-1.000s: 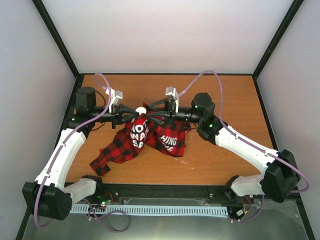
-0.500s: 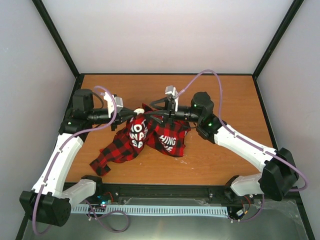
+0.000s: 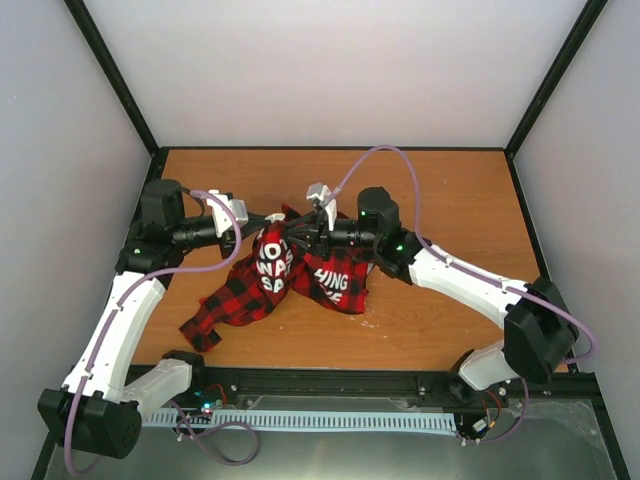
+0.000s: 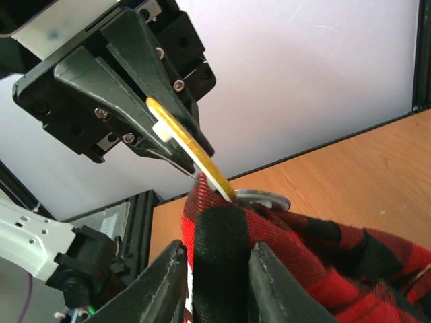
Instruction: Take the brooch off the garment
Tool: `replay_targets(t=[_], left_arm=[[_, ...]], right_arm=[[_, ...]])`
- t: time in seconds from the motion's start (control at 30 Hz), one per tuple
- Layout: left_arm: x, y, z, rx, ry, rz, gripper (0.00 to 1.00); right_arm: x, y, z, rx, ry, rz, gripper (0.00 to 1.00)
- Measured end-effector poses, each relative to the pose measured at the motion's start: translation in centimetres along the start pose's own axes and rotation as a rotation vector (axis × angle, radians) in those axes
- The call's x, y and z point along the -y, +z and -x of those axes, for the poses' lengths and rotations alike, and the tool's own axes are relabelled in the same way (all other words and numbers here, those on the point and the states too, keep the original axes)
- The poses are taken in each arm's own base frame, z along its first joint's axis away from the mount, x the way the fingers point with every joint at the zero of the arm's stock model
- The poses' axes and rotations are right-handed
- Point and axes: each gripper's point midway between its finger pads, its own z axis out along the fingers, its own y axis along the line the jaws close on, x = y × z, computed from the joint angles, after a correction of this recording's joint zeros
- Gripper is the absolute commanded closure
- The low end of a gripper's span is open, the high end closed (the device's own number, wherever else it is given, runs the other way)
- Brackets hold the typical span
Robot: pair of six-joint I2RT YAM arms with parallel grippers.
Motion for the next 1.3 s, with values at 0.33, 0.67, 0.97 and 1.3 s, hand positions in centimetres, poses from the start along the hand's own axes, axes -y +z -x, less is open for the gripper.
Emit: replay_targets(t=[0.33,0.67,0.97,1.3], left_arm=[[-0.1,-0.2,-0.1,-0.001,0.061,0.03,0.99],[-0.2,-0.5,-1.1,-0.011,0.197,0.102,0.99],[-0.9,-0.6,-1.5,-0.022,0.286,0.16,0.99],[-2.0,-0.5,-3.3,-0.068,0.344,0.233,0.99]], right_arm=[[-0.2,1.2,0.4,0.014,0.038,0.002,0.97],[-0.7,1.5,0.5,0.016,0.077,0.017,0.97],[-1.8,1.9,0.7,0.017,0.083,0.042,0.97],[-3.0,2.3,0.9,0.014,0.078,0.077,0.97]])
